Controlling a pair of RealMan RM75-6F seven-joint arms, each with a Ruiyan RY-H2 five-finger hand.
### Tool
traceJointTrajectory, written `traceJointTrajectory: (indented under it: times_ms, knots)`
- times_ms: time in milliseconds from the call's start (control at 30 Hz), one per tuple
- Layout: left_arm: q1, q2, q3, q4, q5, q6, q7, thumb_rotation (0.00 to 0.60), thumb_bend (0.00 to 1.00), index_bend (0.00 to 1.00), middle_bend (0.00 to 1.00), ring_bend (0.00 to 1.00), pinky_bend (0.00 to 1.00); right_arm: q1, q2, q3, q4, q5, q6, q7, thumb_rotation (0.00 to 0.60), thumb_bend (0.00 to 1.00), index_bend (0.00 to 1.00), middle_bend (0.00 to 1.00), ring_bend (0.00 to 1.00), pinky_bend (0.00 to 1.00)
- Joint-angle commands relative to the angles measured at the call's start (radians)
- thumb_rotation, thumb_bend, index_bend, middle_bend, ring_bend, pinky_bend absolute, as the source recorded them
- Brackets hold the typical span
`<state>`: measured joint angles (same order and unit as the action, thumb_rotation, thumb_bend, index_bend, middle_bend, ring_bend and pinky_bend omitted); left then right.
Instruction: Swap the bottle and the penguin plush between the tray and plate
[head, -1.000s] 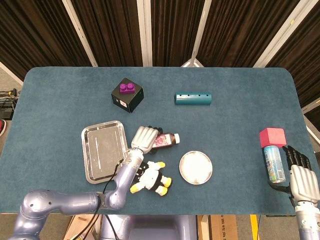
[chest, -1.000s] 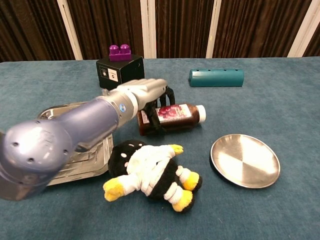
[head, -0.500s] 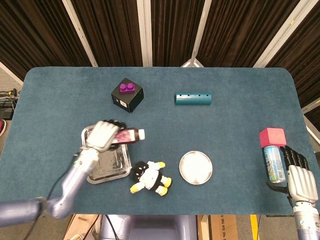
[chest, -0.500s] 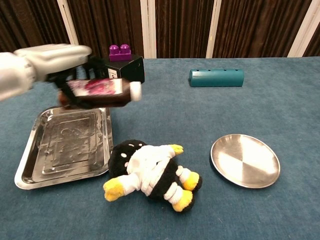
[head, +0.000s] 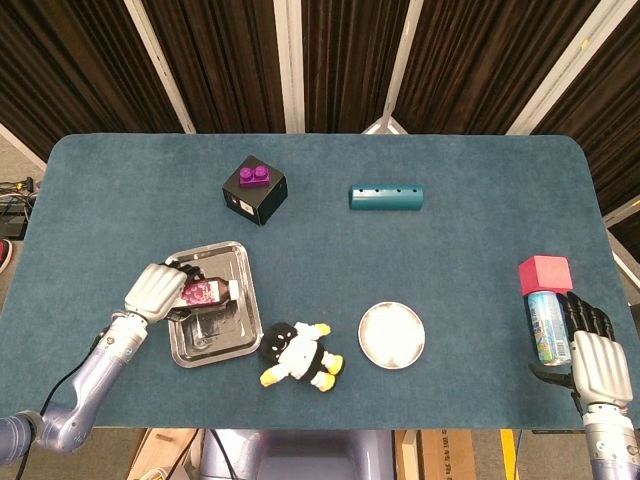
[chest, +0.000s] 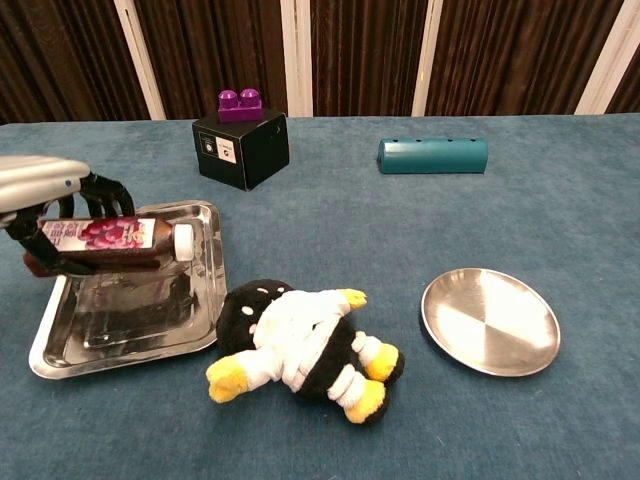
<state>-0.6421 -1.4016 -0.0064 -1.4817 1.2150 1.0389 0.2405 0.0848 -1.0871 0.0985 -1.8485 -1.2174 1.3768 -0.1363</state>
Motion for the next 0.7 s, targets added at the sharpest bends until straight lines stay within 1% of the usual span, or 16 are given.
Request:
traceJointTrajectory:
  times_ms: [33, 233, 333, 400, 433, 533, 600, 700]
  knots:
    - [0.009, -0.039, 0.0, 0.056, 0.016, -0.021, -0.037, 0.6, 0.41, 0.35, 0.34, 0.31, 0.43, -0.001, 0.001, 0.001, 0.001, -0.001, 0.002, 0.003, 0.6, 0.1, 0.06, 0.05, 0.0, 0.0]
    - [0.002, -0.072, -0.015, 0.078, 0.043, -0.035, -0.069, 0.6, 0.39, 0.33, 0.29, 0.27, 0.41, -0.003, 0.005, -0.002, 0.003, -0.01, 0.0, 0.017, 0.6, 0.1, 0.06, 0.05, 0.0, 0.0]
    - [-0.002, -0.087, -0.02, 0.086, 0.049, -0.041, -0.063, 0.6, 0.34, 0.29, 0.21, 0.2, 0.37, -0.005, 0.007, -0.003, 0.001, -0.017, 0.005, 0.021, 0.6, 0.1, 0.06, 0.05, 0.0, 0.0]
    - [-0.003, -0.09, -0.022, 0.085, 0.045, -0.05, -0.055, 0.6, 0.3, 0.25, 0.15, 0.12, 0.3, -0.007, 0.008, -0.003, 0.001, -0.018, 0.006, 0.023, 0.6, 0.1, 0.06, 0.05, 0.0, 0.0]
    - [-0.003, -0.088, -0.022, 0.079, 0.045, -0.053, -0.053, 0.6, 0.28, 0.23, 0.13, 0.1, 0.28, -0.008, 0.009, -0.003, 0.002, -0.017, 0.006, 0.024, 0.6, 0.1, 0.06, 0.05, 0.0, 0.0]
    - [0.004, -0.064, -0.022, 0.041, 0.042, -0.045, -0.03, 0.6, 0.22, 0.14, 0.05, 0.02, 0.21, -0.009, 0.011, -0.001, 0.002, -0.013, 0.007, 0.028, 0.6, 0.1, 0.06, 0.05, 0.0, 0.0]
    - [0.012, -0.033, -0.022, -0.006, 0.028, -0.038, 0.002, 0.6, 0.21, 0.12, 0.03, 0.01, 0.19, -0.01, 0.012, -0.001, 0.003, -0.015, 0.007, 0.031, 0.6, 0.1, 0.06, 0.05, 0.0, 0.0]
    - [0.036, 0.027, -0.021, -0.098, 0.006, 0.01, 0.077, 0.6, 0.21, 0.12, 0.03, 0.01, 0.18, -0.008, 0.015, -0.006, 0.006, -0.027, 0.001, 0.036, 0.6, 0.1, 0.06, 0.05, 0.0, 0.0]
